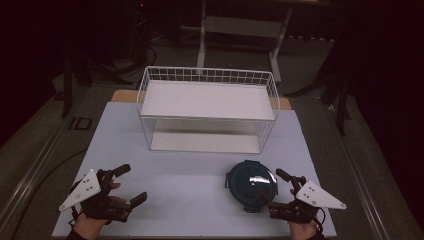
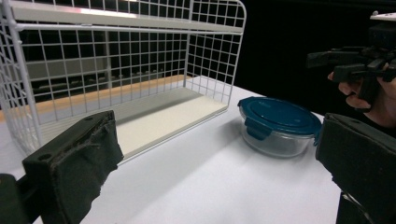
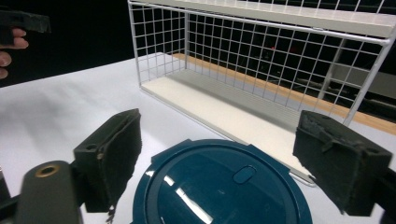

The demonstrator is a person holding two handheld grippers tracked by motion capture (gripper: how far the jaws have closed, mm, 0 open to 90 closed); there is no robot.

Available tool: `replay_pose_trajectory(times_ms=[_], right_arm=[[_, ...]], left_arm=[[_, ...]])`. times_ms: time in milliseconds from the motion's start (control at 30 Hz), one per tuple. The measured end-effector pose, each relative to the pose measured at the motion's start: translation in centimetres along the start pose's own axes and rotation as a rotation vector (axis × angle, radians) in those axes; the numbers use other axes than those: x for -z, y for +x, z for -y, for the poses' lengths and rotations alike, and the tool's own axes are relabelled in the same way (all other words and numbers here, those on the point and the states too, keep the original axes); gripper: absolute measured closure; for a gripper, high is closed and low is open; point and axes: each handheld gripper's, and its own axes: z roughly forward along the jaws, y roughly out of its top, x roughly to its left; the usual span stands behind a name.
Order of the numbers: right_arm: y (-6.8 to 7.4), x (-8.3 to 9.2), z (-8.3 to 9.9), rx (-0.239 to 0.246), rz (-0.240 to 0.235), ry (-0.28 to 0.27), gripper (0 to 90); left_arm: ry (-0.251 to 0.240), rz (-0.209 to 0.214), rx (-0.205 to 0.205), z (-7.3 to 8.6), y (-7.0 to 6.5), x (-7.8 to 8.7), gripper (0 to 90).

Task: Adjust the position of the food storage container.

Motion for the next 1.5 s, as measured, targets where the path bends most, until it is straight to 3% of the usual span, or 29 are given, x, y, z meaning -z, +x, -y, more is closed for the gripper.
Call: replay_pose_trajectory(times_ms=[200,333,500,633,733,833,1067,1233,1267,1367,1433,1500], right_arm=[[0.5,0.1,-0.3,0.011,-0.017,0.005,13.3],[1.1,0.3,-1.4,0.002,-0.064,-0.001,12.8],[1.1,0.1,-3.5,0.064,-0.061,0.023,12.7],[0.0,-0.1,-5.0,0.065,-0.071,0.03,12.7],[-1.4,0.0,-5.5,0.019,-0.07,0.024,13.1],[-2.4,0.0,-5.6,0.015,-0.038,0.034,13.4],[-4.4,0.0,-4.2,-0.056,-0.07,0.093,12.9],[-5.0,-0.2,-2.6,-0.075,-0.056,0.141,13.4],[-5.1,-0.2,-2.2,-0.075,-0.046,0.16,15.6],[-5.4,0.0,-1.0,-0.053,-0.013,0.201,35.7],[-5.9,0.2,-0.3,-0.074,-0.021,0.225,51.8],[-6.2,0.4,0.5,-0.084,-0.02,0.251,60.4]], left_arm=[[-0.001,0.012,-0.007,-0.1,-0.2,0.0,0.1],[-0.01,0.011,-0.005,-0.3,-0.2,0.0,0.0],[-0.018,0.014,-0.01,-0.5,-0.4,0.0,0.1],[-0.026,0.018,-0.006,-0.6,-0.4,0.1,0.1],[-0.033,0.023,0.001,-0.7,-0.4,0.1,0.0],[-0.031,0.034,0.003,-0.6,-0.4,0.0,0.1],[-0.023,0.048,0.0,-0.6,-0.5,-0.4,0.0],[-0.02,0.055,0.006,-0.6,-0.5,-0.5,0.0],[-0.02,0.055,0.004,-0.6,-0.5,-0.5,0.0],[-0.022,0.056,0.006,-0.6,-0.4,-0.4,0.0],[-0.021,0.056,0.008,-0.5,-0.4,-0.4,0.0],[-0.021,0.056,0.007,-0.5,-0.4,-0.5,0.0]])
